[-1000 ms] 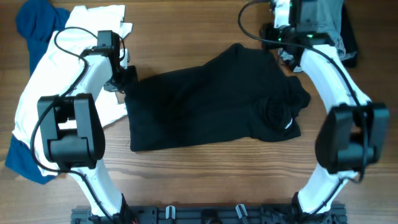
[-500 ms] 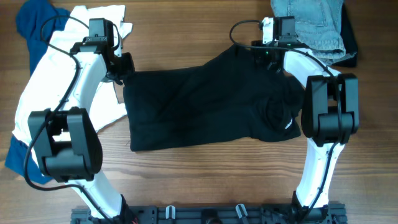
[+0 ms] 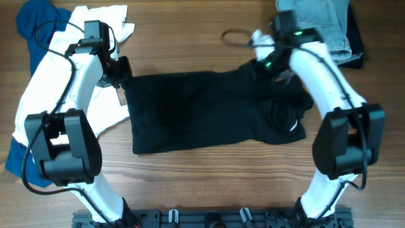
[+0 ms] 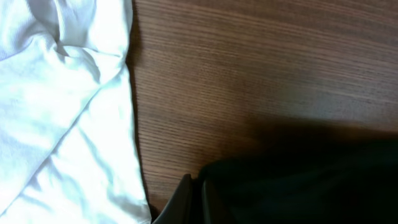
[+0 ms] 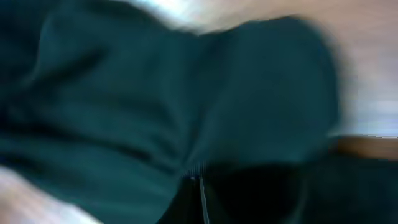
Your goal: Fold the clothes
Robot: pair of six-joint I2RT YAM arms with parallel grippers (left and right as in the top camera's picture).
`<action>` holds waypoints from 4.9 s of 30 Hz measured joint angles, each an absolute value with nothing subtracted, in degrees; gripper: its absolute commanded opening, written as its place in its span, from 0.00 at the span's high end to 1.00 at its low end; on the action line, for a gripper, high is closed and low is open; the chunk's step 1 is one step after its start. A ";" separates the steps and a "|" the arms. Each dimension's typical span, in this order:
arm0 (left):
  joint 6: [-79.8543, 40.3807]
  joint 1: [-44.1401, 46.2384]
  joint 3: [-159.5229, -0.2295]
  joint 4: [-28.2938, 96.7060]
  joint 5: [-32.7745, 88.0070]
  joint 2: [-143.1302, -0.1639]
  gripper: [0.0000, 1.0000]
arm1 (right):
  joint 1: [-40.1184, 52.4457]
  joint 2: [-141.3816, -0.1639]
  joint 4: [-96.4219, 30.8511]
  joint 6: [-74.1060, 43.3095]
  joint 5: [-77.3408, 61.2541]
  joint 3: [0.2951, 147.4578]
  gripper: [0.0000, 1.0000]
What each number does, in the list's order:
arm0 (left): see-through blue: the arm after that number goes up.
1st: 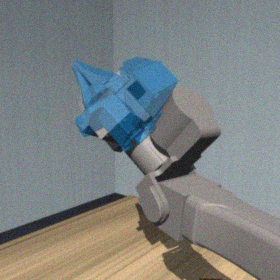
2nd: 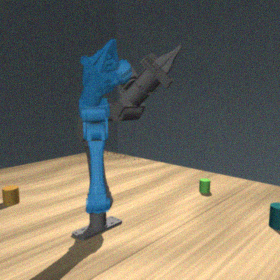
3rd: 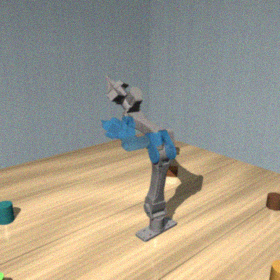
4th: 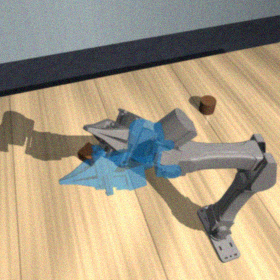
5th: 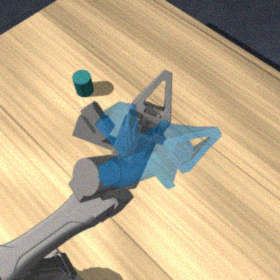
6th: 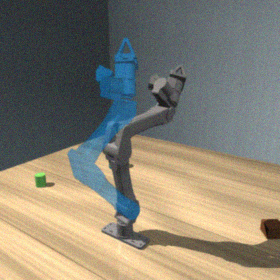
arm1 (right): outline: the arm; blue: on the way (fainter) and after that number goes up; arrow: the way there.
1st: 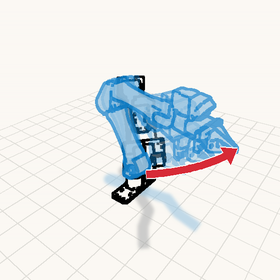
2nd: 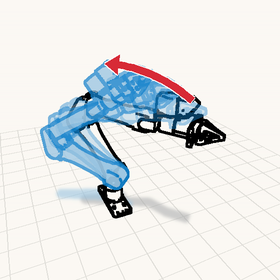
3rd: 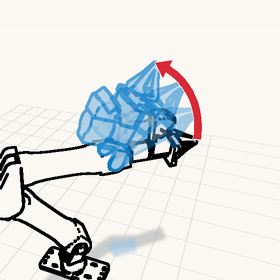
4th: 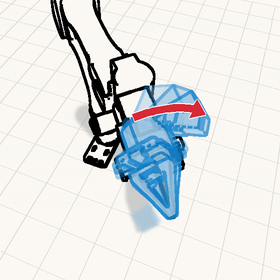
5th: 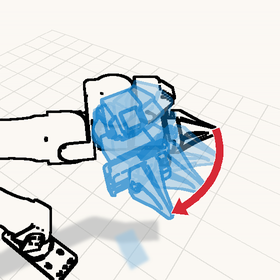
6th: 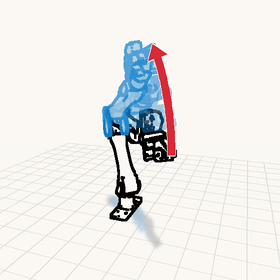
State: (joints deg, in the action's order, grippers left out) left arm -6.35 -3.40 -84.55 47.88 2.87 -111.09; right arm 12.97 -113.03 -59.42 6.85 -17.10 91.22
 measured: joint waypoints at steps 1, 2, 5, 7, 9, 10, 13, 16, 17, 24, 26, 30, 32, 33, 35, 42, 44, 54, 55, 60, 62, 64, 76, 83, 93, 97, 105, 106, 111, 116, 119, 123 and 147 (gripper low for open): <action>-6.35 -3.40 -84.55 47.79 2.87 -111.09 0.96 | 15.31 -113.03 -60.51 7.09 -17.15 89.43 0.52; -6.35 -3.40 -84.55 47.81 2.87 -111.09 0.96 | 18.52 -113.14 -61.28 7.62 -17.15 87.26 0.48; -6.35 -3.40 -84.55 47.81 2.87 -111.09 0.96 | 20.40 -113.23 -61.10 6.28 -16.40 86.30 0.39; -6.35 -3.40 -84.55 47.81 2.87 -111.09 0.96 | 17.15 -113.23 -59.29 5.06 -15.79 87.61 0.38; -6.35 -3.40 -84.55 47.81 2.87 -111.09 0.96 | 12.62 -113.23 -56.40 3.57 -14.70 89.10 0.36; -6.35 -3.40 -84.55 47.81 2.87 -111.09 0.96 | 9.89 -113.23 -54.76 2.74 -14.28 89.52 0.36; -6.35 -3.40 -84.55 47.79 2.87 -111.09 0.96 | 5.37 -113.23 -50.83 2.22 -14.41 89.62 0.35; -6.35 -3.40 -84.55 47.77 2.87 -111.09 0.96 | 5.56 -113.69 -49.45 2.46 -16.36 89.36 0.36; -6.35 -3.40 -84.55 47.77 2.87 -111.09 0.96 | 5.82 -114.74 -49.15 2.94 -17.98 89.36 0.37; -6.35 -3.40 -84.55 47.79 2.87 -111.09 0.96 | 6.02 -119.48 -46.44 5.15 -22.33 89.08 0.96; -6.35 -3.40 -84.55 47.77 2.87 -111.09 0.96 | 6.02 -119.50 -45.23 5.23 -22.55 89.06 0.96; -6.35 -3.44 -85.49 48.01 2.87 -111.09 0.96 | 6.00 -120.07 -42.68 5.48 -22.68 91.96 0.96; -6.57 -3.70 -88.73 48.86 2.94 -111.09 0.96 | 6.02 -120.79 -42.09 5.56 -21.34 99.02 0.96; -6.79 -3.90 -90.91 48.90 2.94 -111.09 0.96 | 6.00 -120.92 -40.51 6.11 -20.27 103.59 0.96; -6.96 -4.27 -94.61 48.34 2.90 -110.89 0.96 | 6.00 -120.75 -38.13 7.46 -18.35 110.02 0.96; -7.22 -4.36 -95.55 49.82 2.83 -110.30 0.96 | 5.96 -120.66 -42.33 13.43 -11.49 111.50 0.96; -7.22 -4.36 -95.55 52.97 2.00 -110.30 0.96 | 5.96 -120.64 -49.54 13.15 -11.27 111.50 0.96; -6.92 -7.07 -91.72 62.33 -0.14 -110.26 0.96 | 4.14 -120.64 -79.20 6.20 -11.38 109.10 0.96; -6.90 -7.09 -90.06 62.43 -0.14 -110.26 0.96 | 3.81 -120.62 -79.75 5.56 -11.44 108.79 0.92; -6.39 -7.09 -87.26 61.93 -0.21 -110.26 0.00 | 3.46 -120.57 -79.24 3.44 -11.31 99.63 0.39; -6.37 -7.09 -87.13 61.93 -0.40 -110.26 0.00 | 3.22 -120.57 -78.32 3.40 -11.05 98.28 0.38; -6.35 -7.25 -87.09 61.98 -0.27 -110.26 0.00 | 2.87 -120.49 -77.06 3.25 -10.85 98.91 0.32; -1.19 -8.34 -86.94 59.33 15.20 -115.48 0.09 | 5.76 -109.01 -67.64 6.50 -18.04 105.69 0.27; -0.71 -3.68 -83.07 58.24 16.01 -118.30 0.25 | 5.72 -109.01 -66.35 6.52 -18.02 105.69 0.25; -1.39 0.75 -74.08 47.86 14.28 -113.58 0.04 | 5.72 -109.01 -65.32 6.55 -18.04 105.69 0.25; -1.56 1.21 -70.76 39.97 12.60 -112.60 0.96 | 5.72 -109.01 -65.28 6.52 -18.04 105.69 0.25; -0.80 -0.30 -76.12 58.63 13.17 -113.27 0.96 | 5.72 -109.16 -63.48 2.68 -18.48 100.64 0.79; -0.78 -0.43 -77.82 60.84 13.15 -113.01 0.96 | 5.72 -109.21 -62.63 2.17 -18.92 98.63 0.84; -0.73 -0.49 -84.53 68.23 11.97 -107.04 0.96 | 5.72 -109.45 -57.19 -0.12 -21.04 89.14 0.91; -0.73 1.87 -85.21 70.04 10.76 -104.25 0.96 | 5.72 -109.71 -54.30 -1.32 -21.87 85.36 0.90; -1.98 7.16 -85.19 66.98 10.35 -104.25 0.95 | 5.72 -109.71 -54.11 -1.65 -22.11 85.36 0.72; -4.16 16.36 -85.21 62.57 10.31 -104.36 0.78 | 5.72 -109.71 -53.17 -2.66 -22.57 85.36 0.52; -11.64 19.97 -92.33 64.03 7.68 -110.98 0.00 | -1.54 -107.68 -55.37 -8.25 -16.36 77.38 0.21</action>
